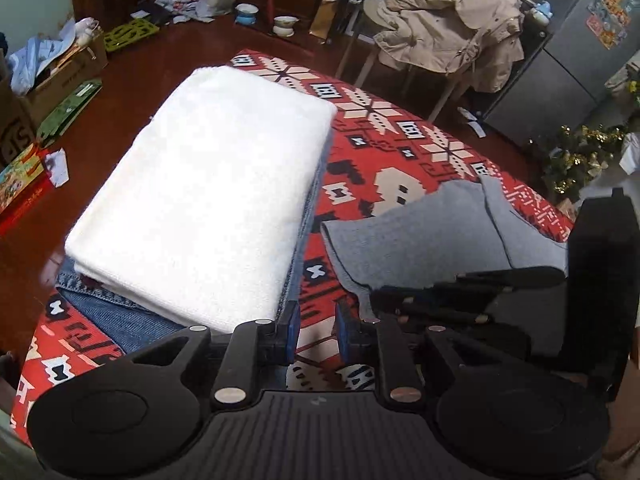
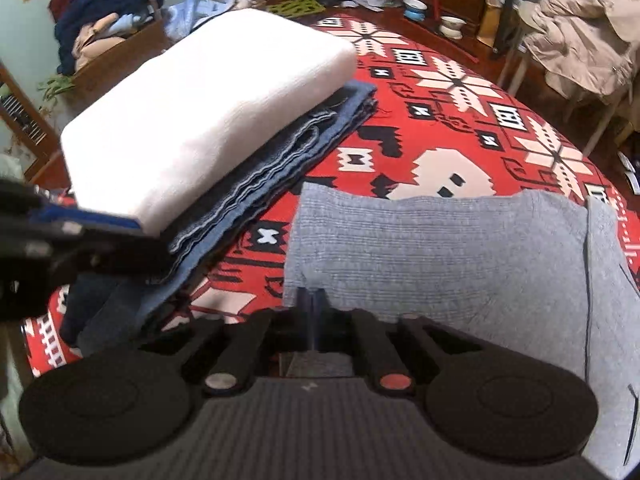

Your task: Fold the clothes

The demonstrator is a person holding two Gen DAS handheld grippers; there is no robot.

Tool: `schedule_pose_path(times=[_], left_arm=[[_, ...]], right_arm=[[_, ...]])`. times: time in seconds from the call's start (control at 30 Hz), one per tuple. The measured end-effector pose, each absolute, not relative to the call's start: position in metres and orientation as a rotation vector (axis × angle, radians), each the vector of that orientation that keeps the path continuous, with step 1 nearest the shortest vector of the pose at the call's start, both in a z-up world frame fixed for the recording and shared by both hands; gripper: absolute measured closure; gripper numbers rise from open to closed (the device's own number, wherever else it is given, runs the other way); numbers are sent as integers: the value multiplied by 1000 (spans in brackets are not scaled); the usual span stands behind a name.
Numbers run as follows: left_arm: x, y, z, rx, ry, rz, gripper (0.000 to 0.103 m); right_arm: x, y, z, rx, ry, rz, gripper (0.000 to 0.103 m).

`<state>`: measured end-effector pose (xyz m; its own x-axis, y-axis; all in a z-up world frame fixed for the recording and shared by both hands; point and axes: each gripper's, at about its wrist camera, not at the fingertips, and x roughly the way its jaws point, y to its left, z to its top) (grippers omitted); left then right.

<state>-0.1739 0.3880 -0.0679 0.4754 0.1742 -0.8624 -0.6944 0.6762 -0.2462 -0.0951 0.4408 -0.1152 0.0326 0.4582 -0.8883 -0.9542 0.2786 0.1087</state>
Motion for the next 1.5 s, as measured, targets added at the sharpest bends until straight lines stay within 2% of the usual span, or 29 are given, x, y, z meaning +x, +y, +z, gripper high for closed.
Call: schedule_pose_path(times=[0.1,0.2,0.5,0.63,0.77,0.93,1.13,1.33,1.5], left_arm=[[-174,387,-66,-637,919,565,84],[-175,389,-68,-647,917,571,89],[-180,393,-71,-683,912,560,89],[-177,392,-70,-708,902,540,89],[-172,393,-68,-757,870,518,87],[-152,397,-82,-831,861,504,63],[-110,392,-117,-794,968,567,64],[-103,390,-126,-767,969,628,66],[-102,394,-126,-770,961,658,80]], right_arm=[[-92,437,-102,-559,1020,1196,103],[-97,440,-92,-548,1011,1220,103],[-94,441,-123,-509,1108,1227,101],[-85,433,-120,-424,1148,1247,79],[-78,417,-105,-372,1141,1263,79],[-57,390,-89,-339,1134,1231,78],[-13,366,-82,-352,1095,1137,78],[52,369,-73,-421,971,1040,77],[98,395,-77,-526,885,1041,76]])
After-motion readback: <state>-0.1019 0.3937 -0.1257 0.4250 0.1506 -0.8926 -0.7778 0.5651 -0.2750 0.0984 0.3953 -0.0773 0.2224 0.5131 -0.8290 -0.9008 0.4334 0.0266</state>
